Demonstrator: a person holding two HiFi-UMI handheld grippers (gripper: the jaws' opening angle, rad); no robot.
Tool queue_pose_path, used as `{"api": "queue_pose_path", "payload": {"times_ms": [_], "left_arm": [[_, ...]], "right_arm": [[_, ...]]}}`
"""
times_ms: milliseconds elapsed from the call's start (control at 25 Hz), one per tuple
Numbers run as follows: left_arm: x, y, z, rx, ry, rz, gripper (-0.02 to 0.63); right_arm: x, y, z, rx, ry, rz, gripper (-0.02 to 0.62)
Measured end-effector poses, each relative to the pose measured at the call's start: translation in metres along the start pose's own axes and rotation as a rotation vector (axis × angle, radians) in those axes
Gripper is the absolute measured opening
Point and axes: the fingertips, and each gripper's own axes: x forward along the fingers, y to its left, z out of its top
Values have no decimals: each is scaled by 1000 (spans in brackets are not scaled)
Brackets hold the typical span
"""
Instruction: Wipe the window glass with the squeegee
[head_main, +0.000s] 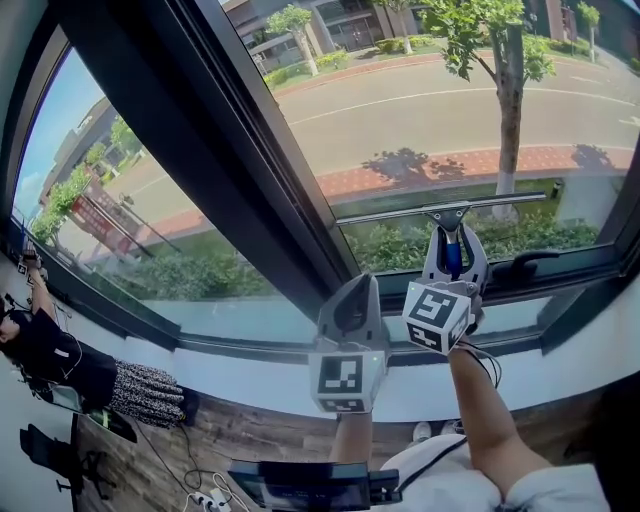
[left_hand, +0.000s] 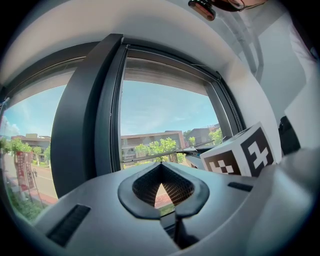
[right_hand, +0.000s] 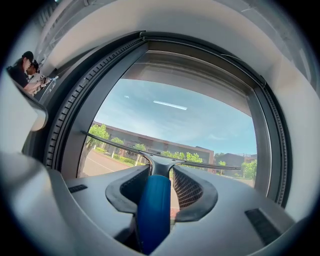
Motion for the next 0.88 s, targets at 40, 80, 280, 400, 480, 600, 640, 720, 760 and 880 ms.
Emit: {"api": "queue_pose_path", "payload": {"times_ms": [40,80,280,400,480,600,640,720,760,880], "left_arm": [[1,1,-2,0,1,-2,2],[1,2,-3,2,3,-3,2],[4,-2,-5,12,10,-9,2],[4,-2,-4,9,12,-12,2],[2,-1,-5,8,14,-12,2],[2,-2,-8,6,20,-12,2],[3,-2,-8,5,21,-13,2],[4,-3,-8,4,21,-14,2],[5,-5,-8,5,21,-15,2],[8,-11,-9,4,28,-23,2]], "right_arm": [[1,2,-2,-2,7,1,149],[1,3,-5,-3,15,3,149],[1,6,-27,6,68,20,149],[0,9,-37,12,97,29,149],[-2,11,-43,17,113,33,149],[-2,11,-52,27,135,36,149],[-2,12,-55,26,141,38,149],[-1,13,-58,18,149,43,149],[0,13,-61,16,154,46,149],[0,10,-70,22,175,50,149]]}}
